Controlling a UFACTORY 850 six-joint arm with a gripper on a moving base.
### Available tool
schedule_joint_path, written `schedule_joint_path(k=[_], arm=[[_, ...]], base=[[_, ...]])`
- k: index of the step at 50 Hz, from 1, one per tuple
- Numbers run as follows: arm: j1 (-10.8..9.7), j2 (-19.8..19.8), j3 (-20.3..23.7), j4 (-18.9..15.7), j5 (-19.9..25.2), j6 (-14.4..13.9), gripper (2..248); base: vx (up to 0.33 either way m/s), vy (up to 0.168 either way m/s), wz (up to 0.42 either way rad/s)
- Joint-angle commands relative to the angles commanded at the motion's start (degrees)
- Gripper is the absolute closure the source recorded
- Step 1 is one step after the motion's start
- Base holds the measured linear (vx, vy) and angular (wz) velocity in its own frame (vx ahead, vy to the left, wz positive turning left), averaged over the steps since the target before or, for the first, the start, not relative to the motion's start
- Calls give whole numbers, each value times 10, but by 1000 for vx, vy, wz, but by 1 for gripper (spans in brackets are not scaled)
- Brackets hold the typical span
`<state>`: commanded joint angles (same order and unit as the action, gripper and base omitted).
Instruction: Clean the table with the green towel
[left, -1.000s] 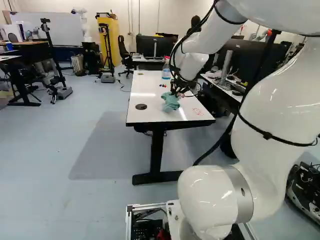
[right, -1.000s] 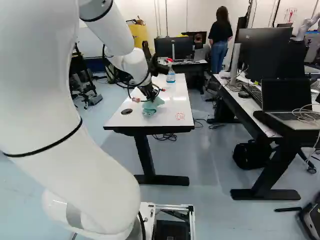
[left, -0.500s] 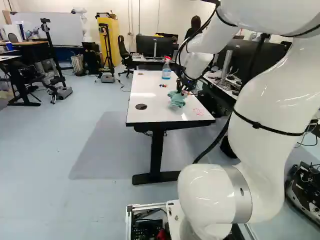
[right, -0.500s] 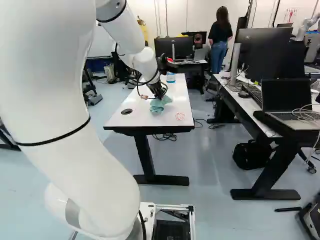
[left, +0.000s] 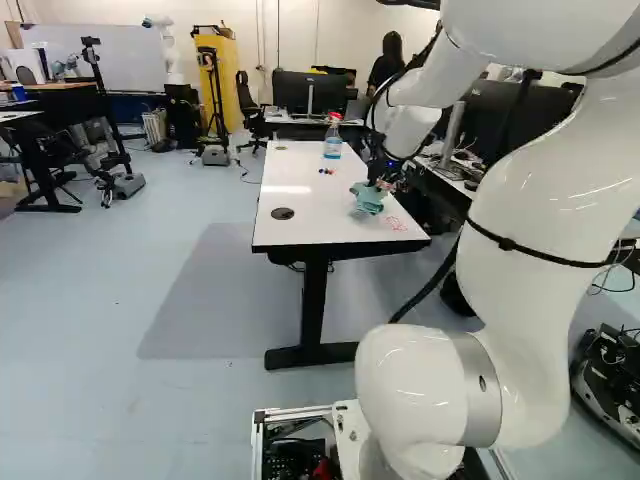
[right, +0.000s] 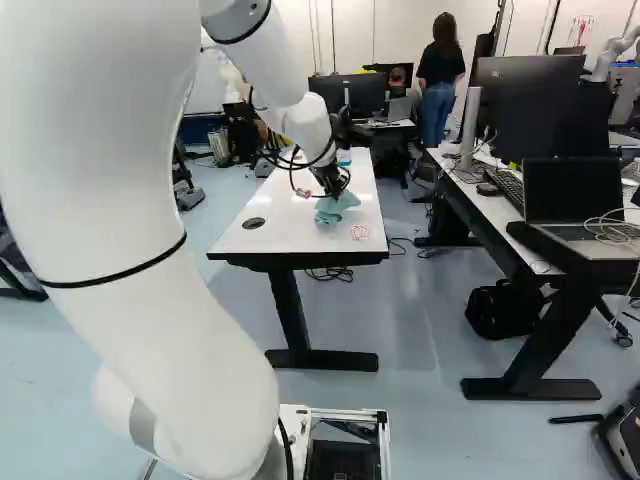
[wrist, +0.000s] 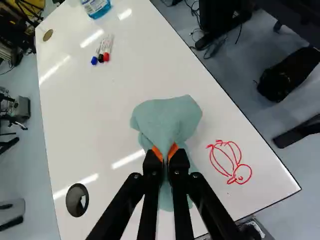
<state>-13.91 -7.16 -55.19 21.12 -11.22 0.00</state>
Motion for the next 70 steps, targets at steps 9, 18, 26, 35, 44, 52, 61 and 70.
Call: schedule_joint_path(k=[9, 18, 26, 35, 44, 52, 61, 70], arm=[[-15, 1, 1, 0, 0, 0, 220], [-25, 5, 6, 0, 0, 0, 220], [-27, 8, 9, 0, 0, 0, 220], [-27, 8, 9, 0, 0, 0, 220], [-26, 12, 13, 0, 0, 0, 220], [-24, 20, 22, 0, 0, 0, 220], [-25, 36, 39, 0, 0, 0, 220], [-30, 59, 62, 0, 0, 0, 220]], base=[[0, 0, 0], [0, 0, 0], [0, 0, 0], [0, 0, 0], [0, 0, 0], [0, 0, 0], [0, 0, 0], [0, 0, 0]])
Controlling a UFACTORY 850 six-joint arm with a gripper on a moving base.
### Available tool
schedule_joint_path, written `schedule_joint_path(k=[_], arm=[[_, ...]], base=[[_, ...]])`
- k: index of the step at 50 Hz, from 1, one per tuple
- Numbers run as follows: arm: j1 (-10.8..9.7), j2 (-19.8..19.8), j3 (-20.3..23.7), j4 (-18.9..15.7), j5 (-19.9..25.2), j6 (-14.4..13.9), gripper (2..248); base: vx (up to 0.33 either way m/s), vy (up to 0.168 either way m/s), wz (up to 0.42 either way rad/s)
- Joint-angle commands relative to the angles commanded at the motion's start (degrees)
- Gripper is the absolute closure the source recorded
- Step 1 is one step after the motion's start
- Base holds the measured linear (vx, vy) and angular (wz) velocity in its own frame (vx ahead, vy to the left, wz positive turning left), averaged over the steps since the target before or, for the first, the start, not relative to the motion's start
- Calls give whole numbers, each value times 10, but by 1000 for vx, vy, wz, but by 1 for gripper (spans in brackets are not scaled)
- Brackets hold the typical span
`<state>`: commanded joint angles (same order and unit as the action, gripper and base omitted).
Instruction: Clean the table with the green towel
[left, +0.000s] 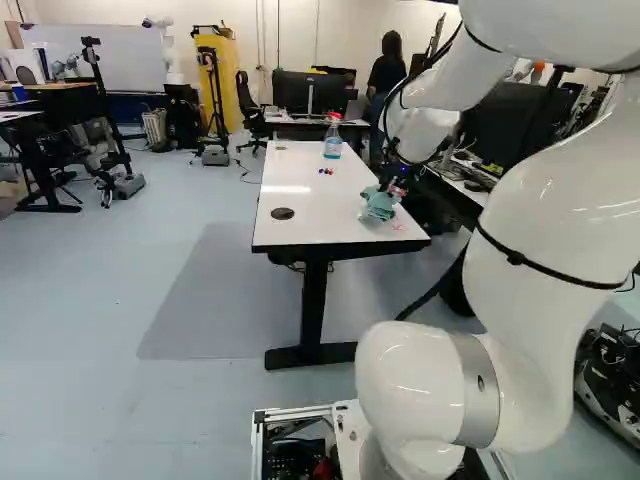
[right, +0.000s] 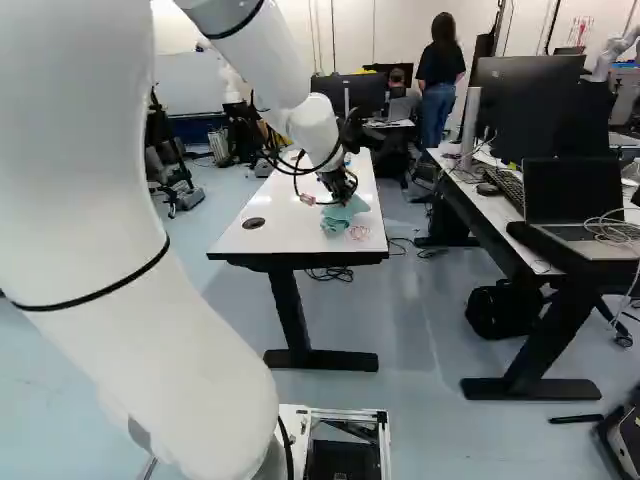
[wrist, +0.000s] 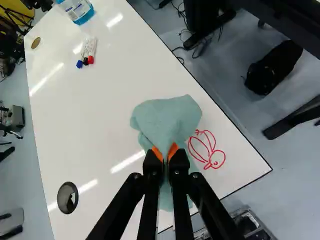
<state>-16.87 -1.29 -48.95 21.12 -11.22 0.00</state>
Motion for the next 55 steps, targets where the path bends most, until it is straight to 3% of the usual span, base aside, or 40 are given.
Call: schedule_joint_path(k=[10, 24, 55], arm=[[-5, 25, 25, 0, 0, 0, 220], [-5, 26, 27, 0, 0, 0, 220], [-5, -22, 20, 0, 0, 0, 220]], base=[[0, 0, 0], [0, 0, 0], [0, 0, 0]])
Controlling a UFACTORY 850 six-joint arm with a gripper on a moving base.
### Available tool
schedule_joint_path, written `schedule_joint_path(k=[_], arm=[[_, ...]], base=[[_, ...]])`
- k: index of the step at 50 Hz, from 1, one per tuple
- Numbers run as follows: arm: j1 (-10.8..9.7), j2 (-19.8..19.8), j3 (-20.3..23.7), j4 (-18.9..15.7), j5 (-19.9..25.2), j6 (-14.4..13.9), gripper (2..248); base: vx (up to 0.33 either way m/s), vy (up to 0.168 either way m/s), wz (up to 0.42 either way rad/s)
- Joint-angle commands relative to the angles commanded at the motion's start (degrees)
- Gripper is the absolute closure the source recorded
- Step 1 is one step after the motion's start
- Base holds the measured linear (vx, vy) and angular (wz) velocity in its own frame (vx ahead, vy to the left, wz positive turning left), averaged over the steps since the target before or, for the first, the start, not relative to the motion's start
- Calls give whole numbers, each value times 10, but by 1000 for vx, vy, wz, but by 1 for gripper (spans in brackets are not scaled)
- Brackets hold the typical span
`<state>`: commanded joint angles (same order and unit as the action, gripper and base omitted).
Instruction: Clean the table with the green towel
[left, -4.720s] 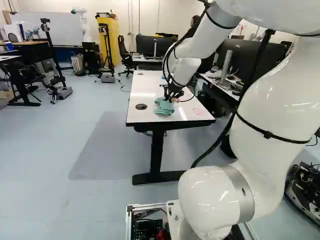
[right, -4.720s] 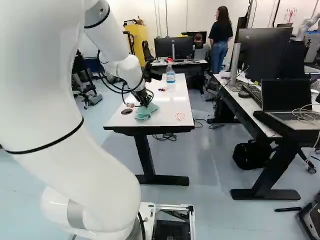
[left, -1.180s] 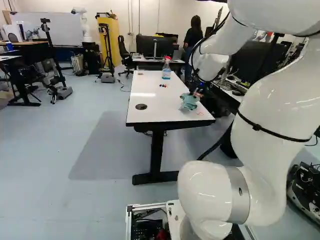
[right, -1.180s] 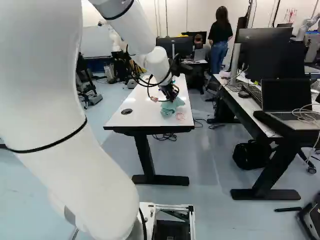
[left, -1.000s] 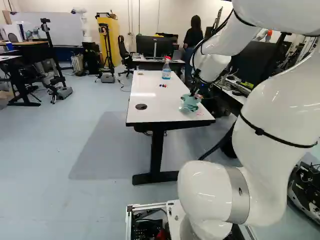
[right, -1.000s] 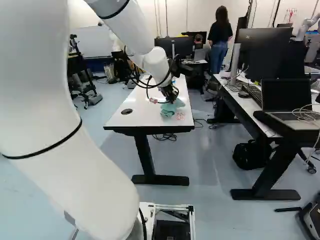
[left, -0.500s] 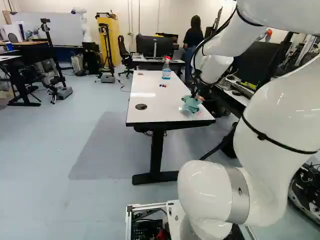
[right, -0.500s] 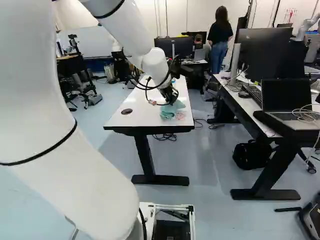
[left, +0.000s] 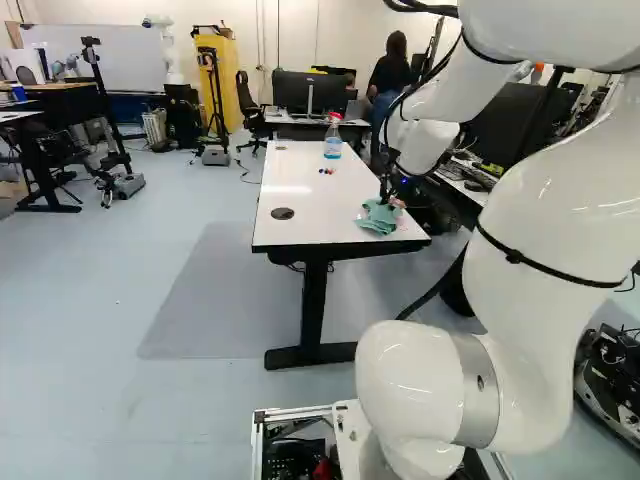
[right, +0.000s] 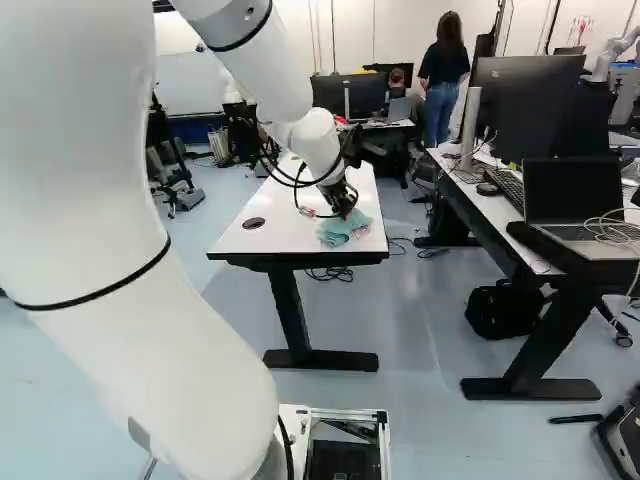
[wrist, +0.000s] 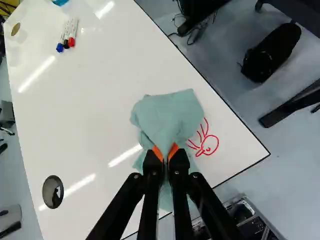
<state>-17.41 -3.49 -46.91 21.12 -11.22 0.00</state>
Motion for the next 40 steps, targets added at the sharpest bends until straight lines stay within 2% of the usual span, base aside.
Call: schedule_joint_path(k=[15, 40], arm=[[0, -27, -5, 0, 0, 0, 220], [0, -27, -5, 0, -11, 0, 220]], base=[[0, 0, 0], [0, 0, 0]])
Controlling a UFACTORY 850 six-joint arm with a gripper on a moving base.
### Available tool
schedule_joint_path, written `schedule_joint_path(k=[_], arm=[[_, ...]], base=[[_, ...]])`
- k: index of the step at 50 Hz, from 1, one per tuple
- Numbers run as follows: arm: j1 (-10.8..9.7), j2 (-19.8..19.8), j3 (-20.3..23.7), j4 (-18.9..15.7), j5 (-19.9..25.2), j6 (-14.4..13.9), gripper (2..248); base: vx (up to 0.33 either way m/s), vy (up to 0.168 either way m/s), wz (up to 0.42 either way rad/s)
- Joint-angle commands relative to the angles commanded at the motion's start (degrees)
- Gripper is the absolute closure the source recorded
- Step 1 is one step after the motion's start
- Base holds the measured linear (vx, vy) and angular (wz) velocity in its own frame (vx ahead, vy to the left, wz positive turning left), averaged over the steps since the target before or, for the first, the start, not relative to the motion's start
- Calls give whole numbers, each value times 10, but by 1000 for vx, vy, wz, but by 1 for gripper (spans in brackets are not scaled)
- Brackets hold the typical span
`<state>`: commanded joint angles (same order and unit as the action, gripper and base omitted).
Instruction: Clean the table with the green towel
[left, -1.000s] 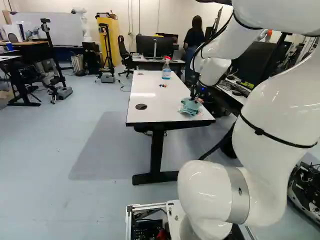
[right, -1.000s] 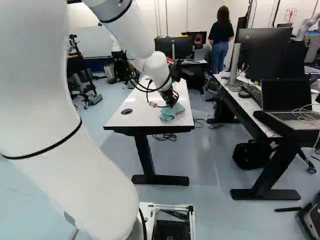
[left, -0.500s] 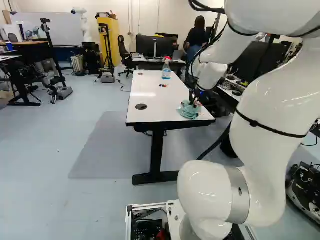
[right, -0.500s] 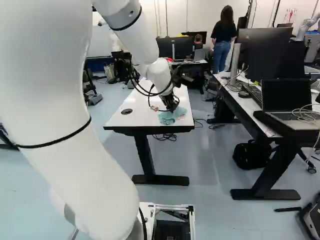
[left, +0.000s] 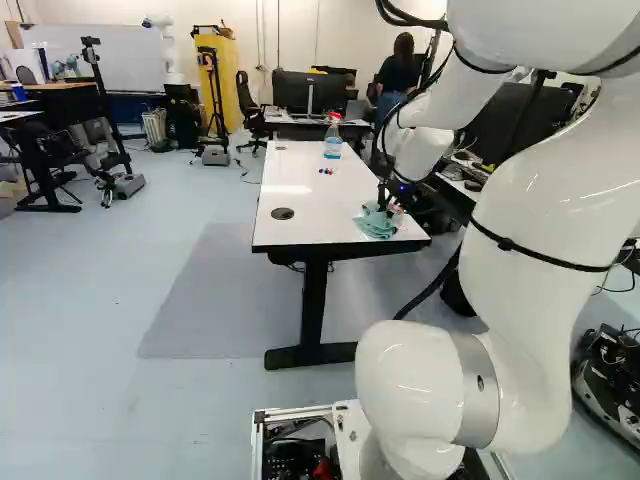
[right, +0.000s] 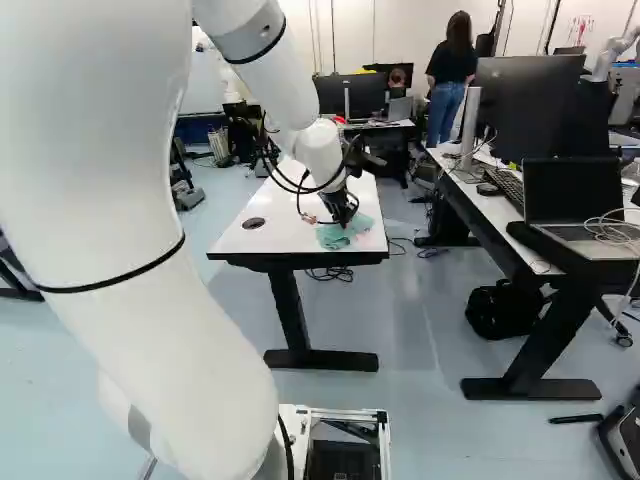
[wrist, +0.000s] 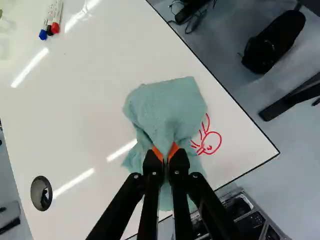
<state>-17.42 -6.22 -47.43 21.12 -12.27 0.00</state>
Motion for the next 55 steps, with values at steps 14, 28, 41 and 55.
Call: schedule_joint_path(k=[14, 28, 41, 55], arm=[[0, 0, 0, 0, -34, 0, 220], [-1, 0, 0, 0, -52, 0, 220], [-17, -6, -6, 0, -52, 0, 220], [-44, -20, -23, 0, -52, 0, 220]], base=[[0, 0, 0], [0, 0, 0], [0, 0, 0], [0, 0, 0]])
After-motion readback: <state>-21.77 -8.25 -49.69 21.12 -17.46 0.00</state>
